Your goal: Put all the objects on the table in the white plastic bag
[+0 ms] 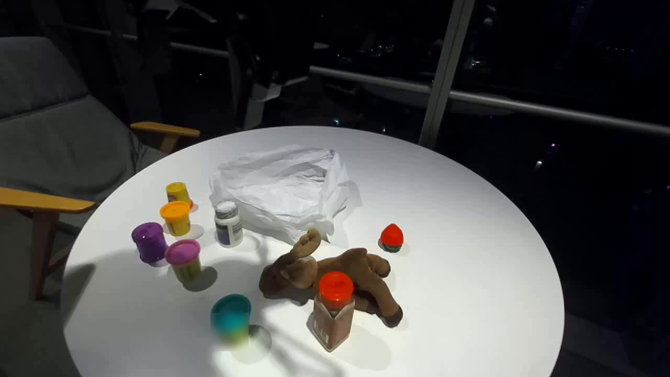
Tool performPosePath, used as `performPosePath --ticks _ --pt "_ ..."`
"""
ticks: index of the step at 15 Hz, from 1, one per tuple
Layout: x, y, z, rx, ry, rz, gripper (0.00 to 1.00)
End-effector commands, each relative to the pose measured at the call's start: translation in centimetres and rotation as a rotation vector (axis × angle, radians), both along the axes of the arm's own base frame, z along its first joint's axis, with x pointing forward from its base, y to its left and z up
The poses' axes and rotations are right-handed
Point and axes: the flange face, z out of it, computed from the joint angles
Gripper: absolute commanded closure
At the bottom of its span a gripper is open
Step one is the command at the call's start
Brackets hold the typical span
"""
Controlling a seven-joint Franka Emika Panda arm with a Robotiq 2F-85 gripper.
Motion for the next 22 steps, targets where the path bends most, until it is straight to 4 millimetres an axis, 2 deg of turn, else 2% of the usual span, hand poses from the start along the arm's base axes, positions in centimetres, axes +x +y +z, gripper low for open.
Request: performPosePath --ticks 1,11,12,13,17,19,22 --pt "0.1 0.0 0.1 0.0 -0.002 0.0 0.0" --pt "0.2 -0.1 0.5 -0.001 -0.009 -0.001 0.0" --pt "1.6 -0.2 0.5 -0.022 -0.035 -0.024 0.0" --pt "2.1 -0.2 0.4 -0.031 -0.044 -0.039 0.0" --pt "7.5 0.1 -2.4 -0.122 -0.112 -0.124 0.0" --pt "10.4 0.2 -4.6 -0.19 -0.207 -0.178 0.0" --pt "13.5 0.4 -9.6 -0.297 -0.286 -0.206 0.0"
